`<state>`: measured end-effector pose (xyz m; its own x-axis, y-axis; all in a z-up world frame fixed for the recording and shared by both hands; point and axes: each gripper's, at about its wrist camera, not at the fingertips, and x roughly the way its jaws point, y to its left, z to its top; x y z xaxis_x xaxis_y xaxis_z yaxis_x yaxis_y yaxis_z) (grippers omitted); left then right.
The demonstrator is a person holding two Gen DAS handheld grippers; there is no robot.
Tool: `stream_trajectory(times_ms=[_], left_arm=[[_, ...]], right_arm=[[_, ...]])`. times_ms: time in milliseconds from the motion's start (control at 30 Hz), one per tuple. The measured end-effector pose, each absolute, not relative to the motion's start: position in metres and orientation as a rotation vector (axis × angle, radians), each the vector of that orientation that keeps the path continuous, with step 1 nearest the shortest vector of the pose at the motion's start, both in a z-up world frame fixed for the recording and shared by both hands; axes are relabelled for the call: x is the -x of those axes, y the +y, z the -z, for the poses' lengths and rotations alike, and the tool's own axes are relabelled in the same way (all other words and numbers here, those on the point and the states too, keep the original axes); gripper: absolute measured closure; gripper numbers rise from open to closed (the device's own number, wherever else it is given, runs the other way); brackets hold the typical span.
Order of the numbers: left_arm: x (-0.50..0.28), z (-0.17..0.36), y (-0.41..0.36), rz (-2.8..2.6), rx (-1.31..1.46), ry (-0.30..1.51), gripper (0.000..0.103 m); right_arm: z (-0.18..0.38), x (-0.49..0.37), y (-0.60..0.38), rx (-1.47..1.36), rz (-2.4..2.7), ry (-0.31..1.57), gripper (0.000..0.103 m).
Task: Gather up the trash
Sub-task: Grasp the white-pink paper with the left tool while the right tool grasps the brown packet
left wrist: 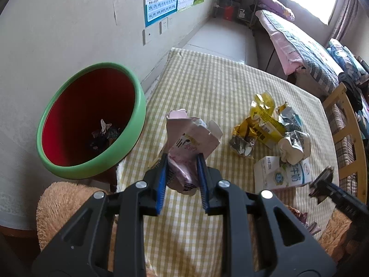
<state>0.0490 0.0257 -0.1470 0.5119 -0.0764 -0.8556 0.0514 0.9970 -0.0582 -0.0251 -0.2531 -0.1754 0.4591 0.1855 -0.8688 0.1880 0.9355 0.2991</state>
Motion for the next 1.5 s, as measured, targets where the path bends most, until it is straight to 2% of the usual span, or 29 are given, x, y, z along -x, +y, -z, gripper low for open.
stream_trajectory(times_ms=[533,1067,1500], left_arm=[[-0.050,0.144,0.031,0.059,0.007,1.025,0.079],[-0.049,0.144,0.042,0.043,0.023,1.025,0.079],[-0.050,0.114,0.059,0.013,0.051,0.949,0.079]], right_arm=[[0.151,0.026,-0.253,-0.360,-0.005,1.038,0.059],[0.154,0.024,-0.245,-0.347,-0.017,1.053,0.059],[0.090,-0.003,-0.205,-0.264,-0.138,0.894,0.059]])
